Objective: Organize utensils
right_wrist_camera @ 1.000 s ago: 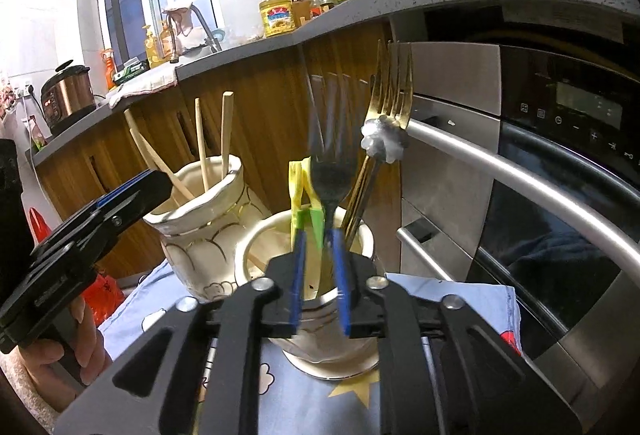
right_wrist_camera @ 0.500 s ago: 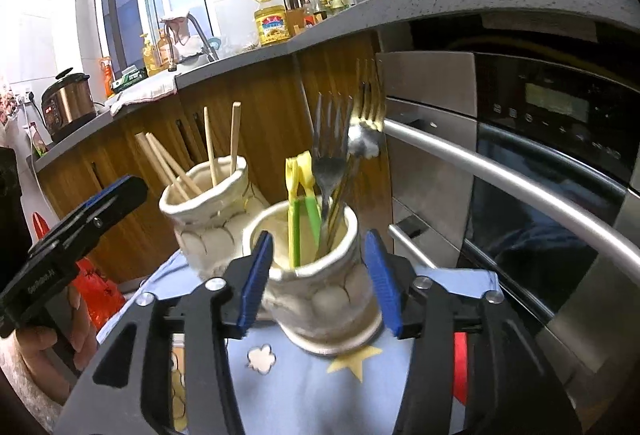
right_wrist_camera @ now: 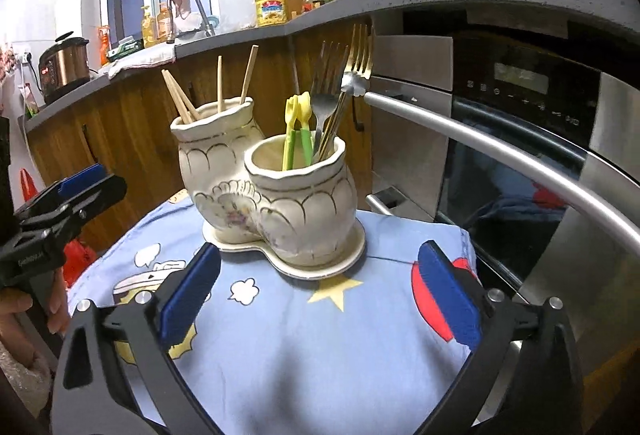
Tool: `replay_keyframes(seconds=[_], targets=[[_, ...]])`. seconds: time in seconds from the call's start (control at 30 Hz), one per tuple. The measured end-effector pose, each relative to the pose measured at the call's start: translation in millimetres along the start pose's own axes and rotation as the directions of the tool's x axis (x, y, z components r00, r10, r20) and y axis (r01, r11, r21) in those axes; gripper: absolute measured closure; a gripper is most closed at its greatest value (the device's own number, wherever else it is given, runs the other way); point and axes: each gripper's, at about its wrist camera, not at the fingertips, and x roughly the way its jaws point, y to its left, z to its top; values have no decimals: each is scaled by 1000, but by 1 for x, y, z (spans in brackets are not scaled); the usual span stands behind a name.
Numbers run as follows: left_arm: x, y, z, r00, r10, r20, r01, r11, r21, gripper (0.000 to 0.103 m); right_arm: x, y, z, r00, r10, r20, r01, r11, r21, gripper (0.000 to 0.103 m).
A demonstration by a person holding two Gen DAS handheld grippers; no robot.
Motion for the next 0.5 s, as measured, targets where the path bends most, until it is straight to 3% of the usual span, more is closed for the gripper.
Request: replay_keyframes(seconds=[0.5], targets=[[-5, -2, -25, 999, 27, 17, -27, 999, 24, 6, -13, 14, -25, 988, -96, 124, 101, 994, -32, 5]])
